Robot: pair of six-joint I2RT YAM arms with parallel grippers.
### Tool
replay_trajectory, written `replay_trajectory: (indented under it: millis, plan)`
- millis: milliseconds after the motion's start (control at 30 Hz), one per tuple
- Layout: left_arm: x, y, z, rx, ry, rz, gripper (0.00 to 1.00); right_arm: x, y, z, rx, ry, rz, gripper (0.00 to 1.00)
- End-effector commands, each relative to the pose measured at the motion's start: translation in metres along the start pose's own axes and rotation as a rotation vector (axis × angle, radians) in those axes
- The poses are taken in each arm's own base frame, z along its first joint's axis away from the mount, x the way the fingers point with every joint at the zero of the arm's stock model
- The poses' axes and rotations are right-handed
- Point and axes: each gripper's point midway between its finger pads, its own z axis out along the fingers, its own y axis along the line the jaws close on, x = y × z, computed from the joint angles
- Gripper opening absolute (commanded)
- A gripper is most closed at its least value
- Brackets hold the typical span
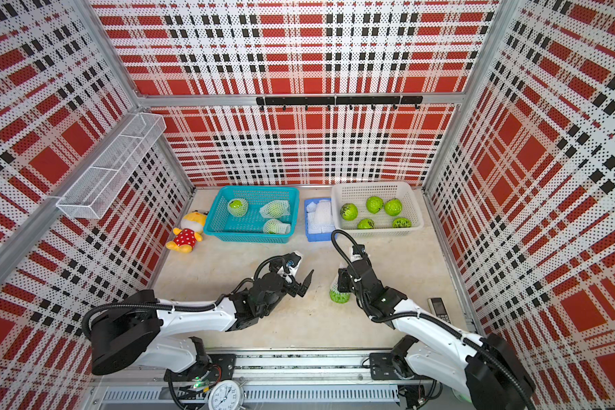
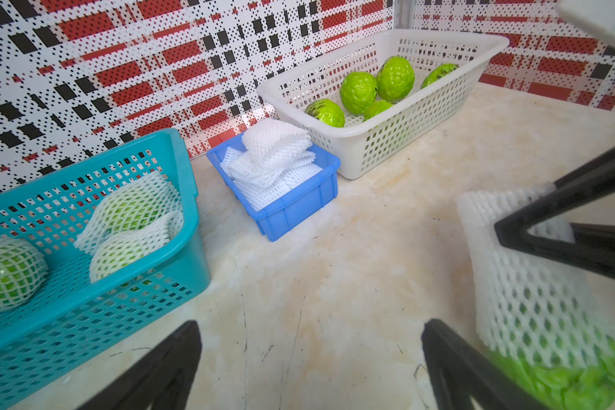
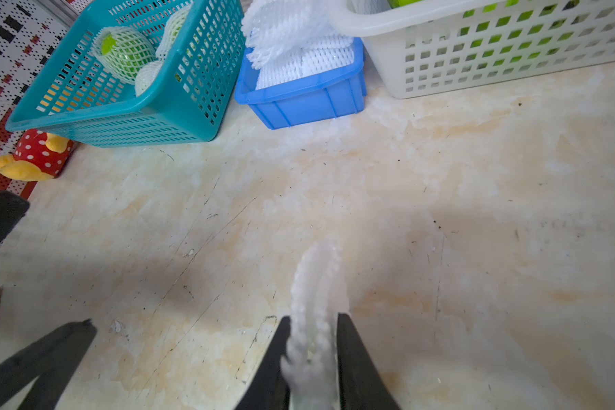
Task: Sleeve custard apples in foam nets
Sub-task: Put on the foam net on the custard apple.
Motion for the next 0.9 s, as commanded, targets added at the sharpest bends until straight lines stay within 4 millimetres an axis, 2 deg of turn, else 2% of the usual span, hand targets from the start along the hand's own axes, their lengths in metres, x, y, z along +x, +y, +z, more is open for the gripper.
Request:
replay_trajectory:
  millis: [0,267,633,700,867]
  plan:
    - [-0.008,0.001,-0.004,-0.018,-0.038,-0.04,1.0,0.002,-0.004,-0.006,0.026,-0.032,-0.019,0.24]
    - [-0.003,-0.006,-0.004,-0.015,-0.038,-0.035,1.0,0.014,-0.011,-0.014,0.055,-0.024,-0.035,0.24]
    - [0.005,-0.015,-0.002,0.008,-0.03,-0.033,1.0,0.025,-0.008,-0.016,0.062,-0.019,-0.058,0.24]
    - [0.008,-0.021,-0.002,0.045,-0.025,-0.031,1.0,0.027,-0.008,-0.017,0.064,-0.017,-0.06,0.24]
    - [0.02,-0.052,-0.005,0.221,0.008,-0.001,0.93,0.028,-0.009,-0.019,0.061,-0.018,-0.065,0.24]
